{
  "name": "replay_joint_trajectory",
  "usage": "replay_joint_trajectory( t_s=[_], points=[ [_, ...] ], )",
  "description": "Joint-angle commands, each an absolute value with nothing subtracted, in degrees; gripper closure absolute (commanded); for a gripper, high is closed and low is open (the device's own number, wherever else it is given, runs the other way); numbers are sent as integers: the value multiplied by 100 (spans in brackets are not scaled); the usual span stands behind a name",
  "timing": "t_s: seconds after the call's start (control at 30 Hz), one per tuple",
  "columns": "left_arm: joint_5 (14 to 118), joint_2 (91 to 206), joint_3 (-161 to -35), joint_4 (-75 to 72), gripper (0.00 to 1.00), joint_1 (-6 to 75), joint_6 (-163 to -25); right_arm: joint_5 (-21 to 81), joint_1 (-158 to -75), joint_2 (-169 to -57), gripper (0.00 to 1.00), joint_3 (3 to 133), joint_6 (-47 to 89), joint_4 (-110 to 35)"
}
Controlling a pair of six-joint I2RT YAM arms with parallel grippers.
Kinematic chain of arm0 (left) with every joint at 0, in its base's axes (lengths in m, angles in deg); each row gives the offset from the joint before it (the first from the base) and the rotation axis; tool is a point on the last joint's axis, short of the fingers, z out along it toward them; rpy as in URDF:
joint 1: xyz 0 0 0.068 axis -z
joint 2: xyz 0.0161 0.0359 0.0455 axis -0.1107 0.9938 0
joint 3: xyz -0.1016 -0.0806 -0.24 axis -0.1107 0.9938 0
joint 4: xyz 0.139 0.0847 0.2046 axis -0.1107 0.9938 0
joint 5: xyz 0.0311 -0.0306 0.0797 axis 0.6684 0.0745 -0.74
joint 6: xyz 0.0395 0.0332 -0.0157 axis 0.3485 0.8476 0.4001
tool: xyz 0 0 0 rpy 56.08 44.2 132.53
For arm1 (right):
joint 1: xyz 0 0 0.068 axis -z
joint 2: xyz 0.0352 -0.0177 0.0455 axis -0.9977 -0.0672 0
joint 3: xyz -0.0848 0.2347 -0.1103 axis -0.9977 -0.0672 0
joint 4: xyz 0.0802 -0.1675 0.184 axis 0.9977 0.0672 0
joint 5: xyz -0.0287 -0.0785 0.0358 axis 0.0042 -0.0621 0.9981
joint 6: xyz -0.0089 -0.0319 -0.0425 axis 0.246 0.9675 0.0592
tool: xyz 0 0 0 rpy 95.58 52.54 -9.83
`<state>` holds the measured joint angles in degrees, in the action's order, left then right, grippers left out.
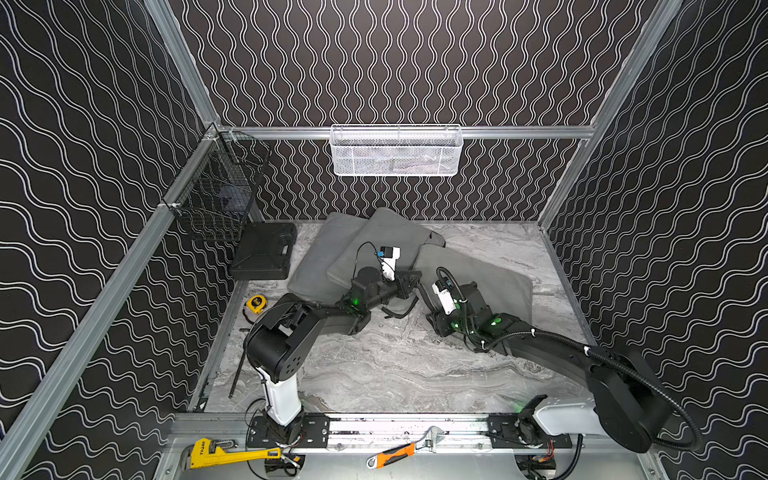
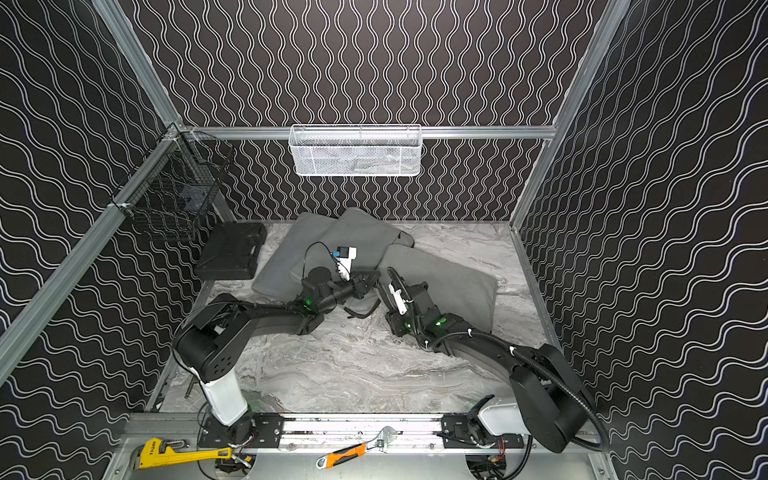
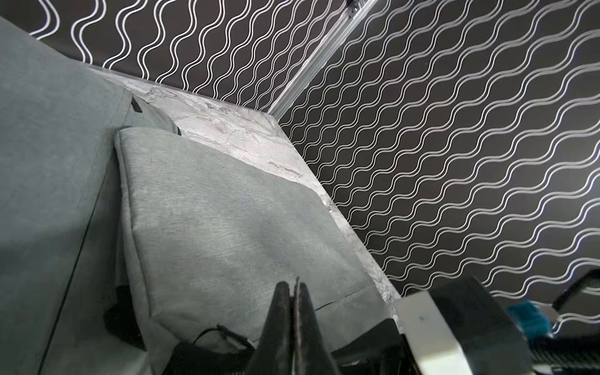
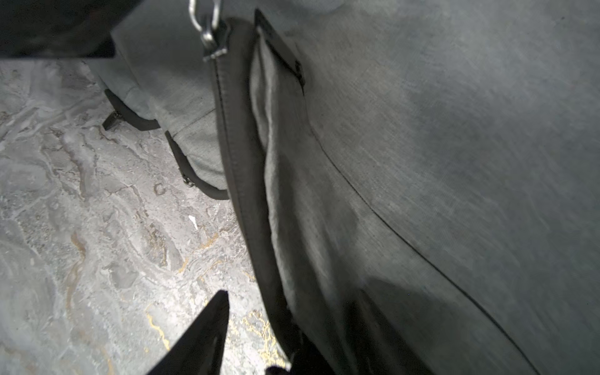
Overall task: Open the zippered laptop bag and take out the laptop
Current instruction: Unzip the zipper on the zippered laptop bag.
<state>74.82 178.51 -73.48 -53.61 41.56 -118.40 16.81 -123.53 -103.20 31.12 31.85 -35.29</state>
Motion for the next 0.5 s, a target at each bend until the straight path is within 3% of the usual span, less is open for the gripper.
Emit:
replay_joint_trajectory(
  t_s=[0.0, 0.1, 0.27, 0.37, 0.47],
  points=[
    [7752, 17868, -7485, -5586, 100, 4063, -11621, 1373, -12352, -10502, 40, 3260, 3058, -3387],
    [7802, 17877, -7478, -5581, 100, 3994, -11583, 1108, -12358, -10690, 52, 3408, 3100, -3288],
    [7843, 17879, -7255, -5906, 100, 3985, -11576, 944, -12356, -10846, 85, 3433, 3211, -3507],
    [7701, 17908, -6910, -6417, 100, 3986, -11686, 1107, -12350, -10832, 100, 3409, 3255, -3685],
    [7551, 17921, -6594, -6858, 100, 4031, -11729, 1607, -12351, -10705, 100, 3307, 3349, -3996]
  ],
)
